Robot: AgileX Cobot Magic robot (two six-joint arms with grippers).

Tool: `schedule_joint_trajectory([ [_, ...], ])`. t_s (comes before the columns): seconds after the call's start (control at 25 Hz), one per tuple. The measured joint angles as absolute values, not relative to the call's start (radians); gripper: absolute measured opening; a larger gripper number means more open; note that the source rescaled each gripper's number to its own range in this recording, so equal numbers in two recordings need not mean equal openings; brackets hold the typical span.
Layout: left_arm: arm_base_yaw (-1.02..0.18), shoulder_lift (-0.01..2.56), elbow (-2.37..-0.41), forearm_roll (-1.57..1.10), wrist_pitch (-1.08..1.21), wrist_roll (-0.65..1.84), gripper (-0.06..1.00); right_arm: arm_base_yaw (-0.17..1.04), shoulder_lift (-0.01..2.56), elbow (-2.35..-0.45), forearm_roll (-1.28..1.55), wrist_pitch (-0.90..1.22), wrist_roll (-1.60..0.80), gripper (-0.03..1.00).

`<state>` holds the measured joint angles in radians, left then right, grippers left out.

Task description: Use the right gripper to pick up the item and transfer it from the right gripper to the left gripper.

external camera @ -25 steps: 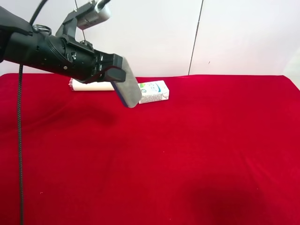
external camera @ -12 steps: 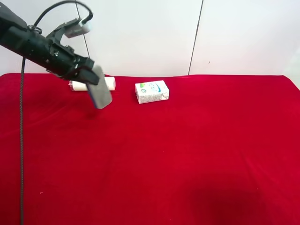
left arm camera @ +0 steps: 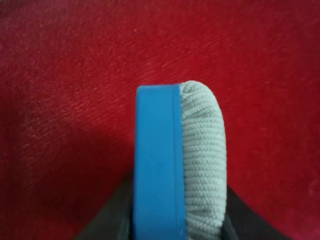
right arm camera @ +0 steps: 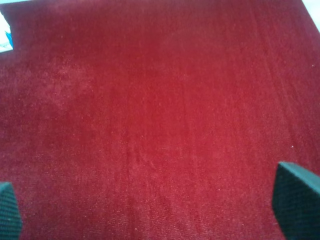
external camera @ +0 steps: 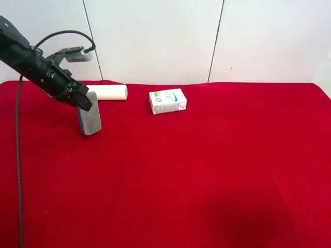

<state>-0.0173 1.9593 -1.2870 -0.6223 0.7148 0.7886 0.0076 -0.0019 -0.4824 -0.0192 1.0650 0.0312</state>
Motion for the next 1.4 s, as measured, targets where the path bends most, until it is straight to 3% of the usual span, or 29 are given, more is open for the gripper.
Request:
schedule_joint_trajectory([
  [0.6, -0.017, 1.965, -1.287, -0.619, 0.696, 0.804, 0.02, 0.008, -0.002, -0.482, -0.019, 1.065, 0.031, 1.00],
  [0.68, -0.017, 1.965, -1.287, -0.619, 0.696, 0.804, 0.10, 0.008, -0.002, -0.482, -0.019, 1.065, 0.031, 1.00],
  [0.72, -0.017, 1.965, -1.287, -0.619, 0.696, 0.804, 0.19, 0.008, -0.002, -0.482, -0.019, 1.065, 0.031, 1.00],
  [0.84, -0.017, 1.965, -1.287, -0.619, 0.694, 0.820, 0.60, 0.008, -0.002, -0.482, -0.019, 1.065, 0.031, 1.00],
  [0.96, -0.017, 1.949, -1.287, -0.618, 0.688, 0.834, 0.89, 0.008, -0.002, -0.482, -0.019, 1.065, 0.031, 1.00],
  [1.08, -0.017, 1.915, -1.287, -0.619, 0.674, 0.836, 0.97, 0.008, -0.002, -0.482, -0.019, 1.065, 0.031, 1.00],
  [1.4, -0.017, 1.838, -1.287, -0.619, 0.679, 0.835, 0.99, 0.008, -0.002, -0.482, -0.019, 1.065, 0.031, 1.00],
])
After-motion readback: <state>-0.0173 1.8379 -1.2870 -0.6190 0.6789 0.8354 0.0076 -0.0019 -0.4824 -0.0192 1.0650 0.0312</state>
